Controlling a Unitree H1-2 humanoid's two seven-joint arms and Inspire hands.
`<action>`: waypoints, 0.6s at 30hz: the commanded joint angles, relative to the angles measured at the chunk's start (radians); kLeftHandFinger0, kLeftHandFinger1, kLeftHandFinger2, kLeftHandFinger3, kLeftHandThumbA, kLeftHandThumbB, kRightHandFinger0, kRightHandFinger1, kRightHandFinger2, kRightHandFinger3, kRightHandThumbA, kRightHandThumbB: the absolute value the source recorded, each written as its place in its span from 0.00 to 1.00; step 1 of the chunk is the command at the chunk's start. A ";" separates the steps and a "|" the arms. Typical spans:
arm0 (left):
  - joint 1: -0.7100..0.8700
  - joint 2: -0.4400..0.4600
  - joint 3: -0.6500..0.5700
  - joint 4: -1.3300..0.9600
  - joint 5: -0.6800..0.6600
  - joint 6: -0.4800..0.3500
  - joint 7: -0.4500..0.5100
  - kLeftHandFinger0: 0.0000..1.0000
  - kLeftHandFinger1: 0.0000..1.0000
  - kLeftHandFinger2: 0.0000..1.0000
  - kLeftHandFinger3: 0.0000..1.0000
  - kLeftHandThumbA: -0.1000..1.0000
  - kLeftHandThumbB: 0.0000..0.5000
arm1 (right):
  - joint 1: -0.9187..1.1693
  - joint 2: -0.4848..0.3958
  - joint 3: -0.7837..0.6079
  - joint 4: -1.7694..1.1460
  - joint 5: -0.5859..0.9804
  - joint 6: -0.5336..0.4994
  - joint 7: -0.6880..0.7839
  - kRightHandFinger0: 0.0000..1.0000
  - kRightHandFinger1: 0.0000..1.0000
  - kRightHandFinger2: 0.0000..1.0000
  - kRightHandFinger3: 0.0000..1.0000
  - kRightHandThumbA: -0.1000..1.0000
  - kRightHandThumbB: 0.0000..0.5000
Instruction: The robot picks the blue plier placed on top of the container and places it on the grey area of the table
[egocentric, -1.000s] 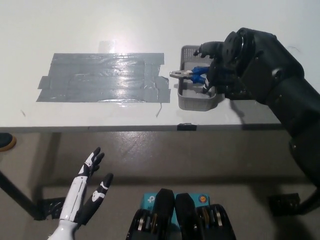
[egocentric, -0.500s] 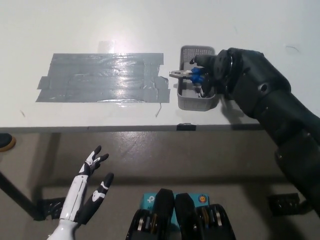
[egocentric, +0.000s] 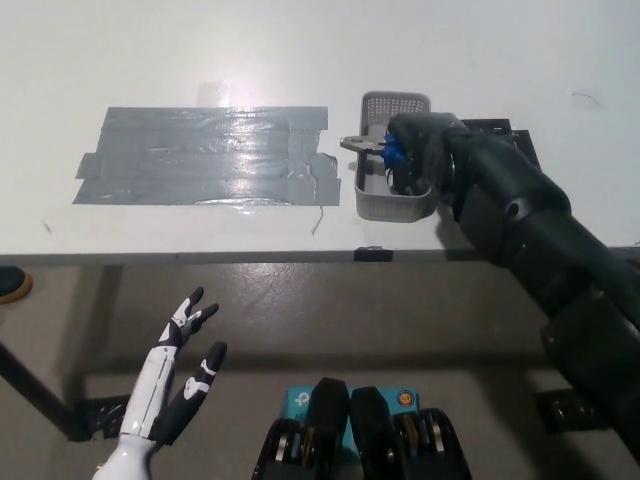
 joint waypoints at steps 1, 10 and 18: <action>-0.020 0.020 -0.005 -0.028 -0.001 -0.023 -0.008 1.00 0.94 0.87 1.00 0.89 0.08 | 0.006 -0.043 0.008 -0.006 -0.053 -0.088 -0.198 0.00 0.00 0.17 0.62 0.00 0.48; -0.022 0.021 -0.002 -0.021 -0.003 -0.022 -0.007 1.00 0.91 0.83 1.00 0.89 0.10 | -0.002 -0.045 0.021 -0.021 -0.091 -0.178 -0.359 0.00 0.39 0.57 0.36 0.00 0.48; -0.018 0.017 -0.002 -0.027 -0.008 -0.010 -0.014 0.97 0.89 0.79 1.00 0.87 0.07 | -0.035 -0.041 0.020 -0.053 -0.122 -0.237 -0.466 0.04 0.55 0.97 0.46 0.00 0.40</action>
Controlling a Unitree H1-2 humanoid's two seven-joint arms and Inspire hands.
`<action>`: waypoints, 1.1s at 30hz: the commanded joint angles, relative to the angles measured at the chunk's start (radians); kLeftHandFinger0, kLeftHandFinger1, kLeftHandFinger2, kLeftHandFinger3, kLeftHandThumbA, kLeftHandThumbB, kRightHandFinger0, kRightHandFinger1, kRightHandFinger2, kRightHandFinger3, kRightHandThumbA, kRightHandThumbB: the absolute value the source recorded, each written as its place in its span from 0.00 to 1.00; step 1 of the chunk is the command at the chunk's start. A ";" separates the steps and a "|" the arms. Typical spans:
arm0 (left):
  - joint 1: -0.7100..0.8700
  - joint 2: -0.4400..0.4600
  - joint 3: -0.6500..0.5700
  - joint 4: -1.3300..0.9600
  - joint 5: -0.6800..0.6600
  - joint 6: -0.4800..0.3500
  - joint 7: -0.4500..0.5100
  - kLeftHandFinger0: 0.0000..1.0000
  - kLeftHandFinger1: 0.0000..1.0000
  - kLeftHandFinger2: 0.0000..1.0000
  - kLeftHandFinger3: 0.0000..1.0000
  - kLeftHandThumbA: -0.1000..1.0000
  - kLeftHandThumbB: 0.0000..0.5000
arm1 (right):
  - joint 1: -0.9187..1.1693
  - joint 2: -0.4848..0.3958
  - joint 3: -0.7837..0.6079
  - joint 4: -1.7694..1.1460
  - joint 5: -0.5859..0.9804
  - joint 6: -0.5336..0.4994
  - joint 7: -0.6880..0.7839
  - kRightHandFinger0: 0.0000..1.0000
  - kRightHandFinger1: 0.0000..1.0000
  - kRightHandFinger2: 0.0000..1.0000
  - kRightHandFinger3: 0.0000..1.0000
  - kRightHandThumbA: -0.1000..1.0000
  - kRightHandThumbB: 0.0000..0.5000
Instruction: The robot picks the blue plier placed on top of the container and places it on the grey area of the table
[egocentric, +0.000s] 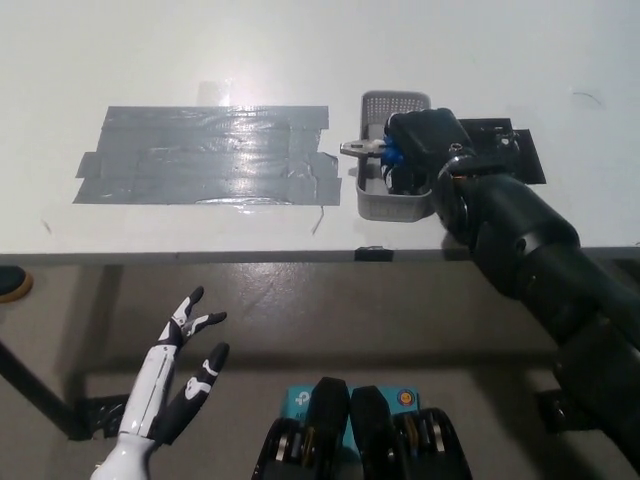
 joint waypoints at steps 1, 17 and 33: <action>-0.014 0.013 -0.003 -0.030 -0.008 -0.008 -0.007 0.97 0.90 0.79 1.00 0.87 0.07 | -0.101 -0.021 0.004 -0.056 -0.057 -0.067 -0.177 0.03 0.54 0.97 0.44 0.00 0.40; -0.014 0.017 -0.004 -0.032 0.004 -0.021 -0.001 0.94 0.87 0.83 1.00 0.89 0.07 | -0.239 -0.017 -0.048 -0.131 -0.053 -0.044 -0.150 0.07 0.58 0.98 0.70 0.00 0.43; 0.040 0.004 -0.005 -0.043 0.008 -0.044 0.015 0.92 0.88 0.85 1.00 0.91 0.11 | -0.244 0.233 -0.052 0.043 -0.028 -0.071 -0.152 0.00 0.17 0.61 0.26 0.00 0.50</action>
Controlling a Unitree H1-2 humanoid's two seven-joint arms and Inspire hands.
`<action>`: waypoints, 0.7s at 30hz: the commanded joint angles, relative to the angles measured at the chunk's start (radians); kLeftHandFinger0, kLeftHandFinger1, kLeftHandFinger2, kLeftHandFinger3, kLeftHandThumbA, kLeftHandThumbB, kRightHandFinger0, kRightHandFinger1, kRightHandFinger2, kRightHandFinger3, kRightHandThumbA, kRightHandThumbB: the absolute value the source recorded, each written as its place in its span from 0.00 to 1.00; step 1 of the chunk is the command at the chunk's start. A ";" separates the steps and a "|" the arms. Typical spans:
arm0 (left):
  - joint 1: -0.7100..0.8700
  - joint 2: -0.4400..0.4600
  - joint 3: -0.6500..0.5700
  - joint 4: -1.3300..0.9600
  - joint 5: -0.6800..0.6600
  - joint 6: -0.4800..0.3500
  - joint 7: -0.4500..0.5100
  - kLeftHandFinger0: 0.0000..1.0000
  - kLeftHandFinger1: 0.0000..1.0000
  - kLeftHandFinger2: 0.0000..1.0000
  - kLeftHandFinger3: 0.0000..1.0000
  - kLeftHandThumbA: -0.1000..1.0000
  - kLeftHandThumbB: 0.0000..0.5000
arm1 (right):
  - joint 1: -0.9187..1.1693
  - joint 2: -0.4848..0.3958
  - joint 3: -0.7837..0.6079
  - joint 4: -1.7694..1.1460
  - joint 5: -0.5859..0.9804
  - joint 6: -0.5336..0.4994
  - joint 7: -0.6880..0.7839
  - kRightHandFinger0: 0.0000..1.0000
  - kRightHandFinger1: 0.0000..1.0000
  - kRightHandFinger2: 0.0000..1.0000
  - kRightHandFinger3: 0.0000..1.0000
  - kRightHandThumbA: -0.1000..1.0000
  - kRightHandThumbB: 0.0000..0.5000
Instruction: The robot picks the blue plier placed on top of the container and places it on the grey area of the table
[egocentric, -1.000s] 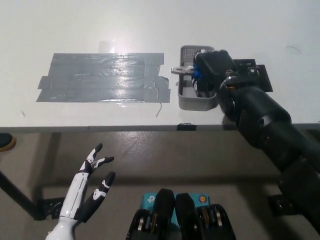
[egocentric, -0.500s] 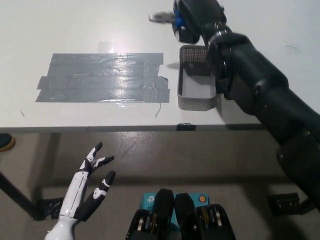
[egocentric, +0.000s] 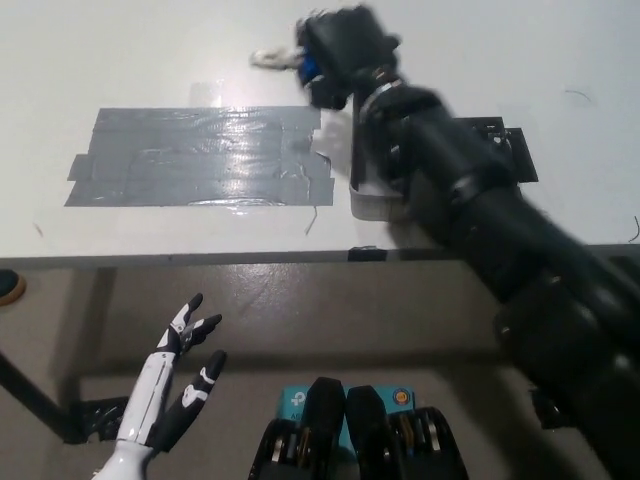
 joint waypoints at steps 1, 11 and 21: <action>0.012 -0.005 -0.005 -0.035 0.008 -0.043 0.019 0.92 0.88 0.85 1.00 0.91 0.11 | -0.075 0.083 -0.022 0.019 0.019 -0.030 -0.035 0.00 0.20 0.67 0.29 0.00 0.51; 0.002 -0.017 -0.012 -0.047 0.029 -0.060 0.019 0.88 0.86 0.84 1.00 0.91 0.09 | -0.057 0.150 -0.023 0.078 0.016 -0.027 -0.042 0.01 0.06 0.27 0.41 0.00 0.55; -0.013 -0.016 -0.021 -0.076 0.025 -0.043 0.007 0.85 0.82 0.83 1.00 0.86 0.09 | -0.014 0.132 0.009 0.095 -0.016 -0.019 -0.092 0.22 0.40 0.81 0.64 0.07 0.35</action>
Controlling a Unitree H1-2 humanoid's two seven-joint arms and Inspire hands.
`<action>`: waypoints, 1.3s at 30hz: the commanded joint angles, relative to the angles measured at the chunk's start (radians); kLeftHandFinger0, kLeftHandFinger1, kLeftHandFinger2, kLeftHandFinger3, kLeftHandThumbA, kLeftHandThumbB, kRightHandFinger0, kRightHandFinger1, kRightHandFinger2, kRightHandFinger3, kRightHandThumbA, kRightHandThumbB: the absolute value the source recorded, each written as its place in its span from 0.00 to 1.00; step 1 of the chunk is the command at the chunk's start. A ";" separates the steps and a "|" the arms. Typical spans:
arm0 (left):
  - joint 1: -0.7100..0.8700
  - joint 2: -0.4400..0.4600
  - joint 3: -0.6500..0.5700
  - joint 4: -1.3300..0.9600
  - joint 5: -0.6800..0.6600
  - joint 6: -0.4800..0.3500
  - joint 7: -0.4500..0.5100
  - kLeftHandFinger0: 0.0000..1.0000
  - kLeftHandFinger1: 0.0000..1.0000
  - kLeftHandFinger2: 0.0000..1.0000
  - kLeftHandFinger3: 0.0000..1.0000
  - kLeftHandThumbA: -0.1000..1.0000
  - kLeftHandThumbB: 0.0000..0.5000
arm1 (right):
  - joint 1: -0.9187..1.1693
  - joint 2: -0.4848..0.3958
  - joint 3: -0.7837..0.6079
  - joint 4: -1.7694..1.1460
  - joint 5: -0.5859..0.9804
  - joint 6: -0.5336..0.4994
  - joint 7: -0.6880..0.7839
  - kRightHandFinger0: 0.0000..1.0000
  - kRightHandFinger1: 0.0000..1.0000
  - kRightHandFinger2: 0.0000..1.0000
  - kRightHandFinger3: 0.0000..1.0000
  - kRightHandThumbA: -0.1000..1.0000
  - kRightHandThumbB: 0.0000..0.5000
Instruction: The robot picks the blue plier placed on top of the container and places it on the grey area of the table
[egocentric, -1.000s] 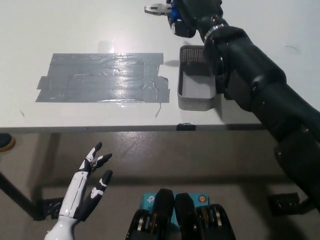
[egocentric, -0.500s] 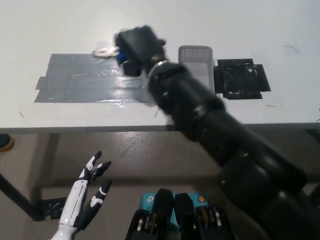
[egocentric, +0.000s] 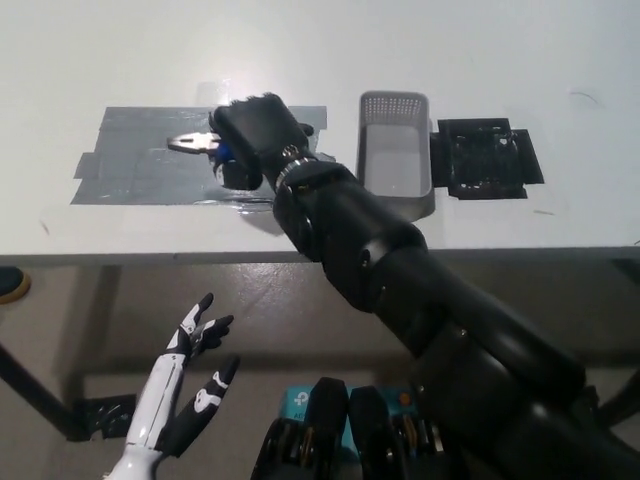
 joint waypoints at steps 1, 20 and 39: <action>-0.015 0.005 -0.006 -0.042 0.004 -0.033 0.006 0.84 0.82 0.83 1.00 0.85 0.10 | -0.049 -0.012 0.016 -0.010 -0.020 0.001 -0.076 0.29 0.46 0.82 0.69 0.11 0.32; -0.034 0.021 -0.016 -0.029 0.019 -0.028 0.006 0.83 0.83 0.85 1.00 0.80 0.08 | -0.088 -0.099 -0.062 -0.038 0.037 -0.007 0.053 1.00 1.00 1.00 1.00 0.70 0.86; -0.026 0.043 -0.034 -0.023 -0.007 -0.030 -0.016 1.00 1.00 1.00 1.00 1.00 0.34 | -0.178 -0.145 -0.413 -0.156 0.318 -0.065 0.283 1.00 1.00 1.00 1.00 1.00 1.00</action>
